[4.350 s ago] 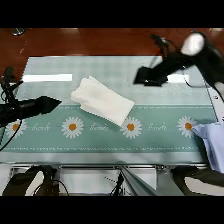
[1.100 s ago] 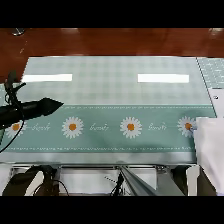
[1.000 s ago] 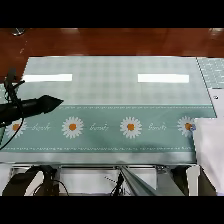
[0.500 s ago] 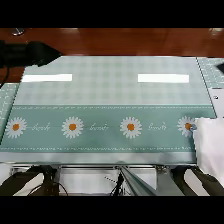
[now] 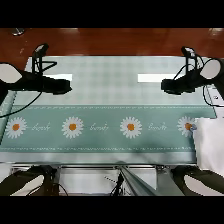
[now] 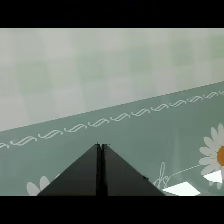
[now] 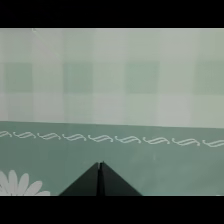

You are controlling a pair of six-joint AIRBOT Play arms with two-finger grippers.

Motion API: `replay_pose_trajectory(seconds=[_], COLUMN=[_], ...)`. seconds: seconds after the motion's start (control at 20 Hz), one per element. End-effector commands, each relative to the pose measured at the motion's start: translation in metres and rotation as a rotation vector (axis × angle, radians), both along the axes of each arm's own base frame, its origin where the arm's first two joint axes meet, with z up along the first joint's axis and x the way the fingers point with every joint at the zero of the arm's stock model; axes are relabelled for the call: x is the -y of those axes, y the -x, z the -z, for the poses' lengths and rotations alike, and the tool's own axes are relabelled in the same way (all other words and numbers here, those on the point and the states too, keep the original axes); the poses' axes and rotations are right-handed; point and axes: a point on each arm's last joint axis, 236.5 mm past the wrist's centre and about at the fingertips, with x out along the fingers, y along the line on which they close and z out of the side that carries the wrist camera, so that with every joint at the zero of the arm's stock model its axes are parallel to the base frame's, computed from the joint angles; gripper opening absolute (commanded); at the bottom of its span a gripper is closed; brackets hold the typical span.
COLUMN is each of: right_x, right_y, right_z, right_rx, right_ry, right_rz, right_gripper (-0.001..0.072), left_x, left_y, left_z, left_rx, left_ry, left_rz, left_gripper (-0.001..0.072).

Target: Fold the shirts.

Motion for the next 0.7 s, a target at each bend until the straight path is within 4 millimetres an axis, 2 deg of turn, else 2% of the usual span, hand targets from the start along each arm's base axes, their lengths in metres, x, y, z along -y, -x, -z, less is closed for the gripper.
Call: replay_pose_trajectory(seconds=[0.0, 0.65], right_x=[0.0112, 0.0108], right_y=[0.0084, 0.0091], right_z=[0.0164, 0.0165], right_rx=[-0.071, -0.074], right_ry=[0.061, 0.06], right_rz=[0.009, 0.006], right_gripper=[0.0019, 0.0019], left_x=[-0.0111, -0.01], left_y=[0.0035, 0.0027], left_z=[0.0179, 0.0204], left_rx=[-0.026, -0.029], left_ry=[-0.038, -0.038], left_rz=[-0.024, -0.023], left_gripper=[0.002, 0.002])
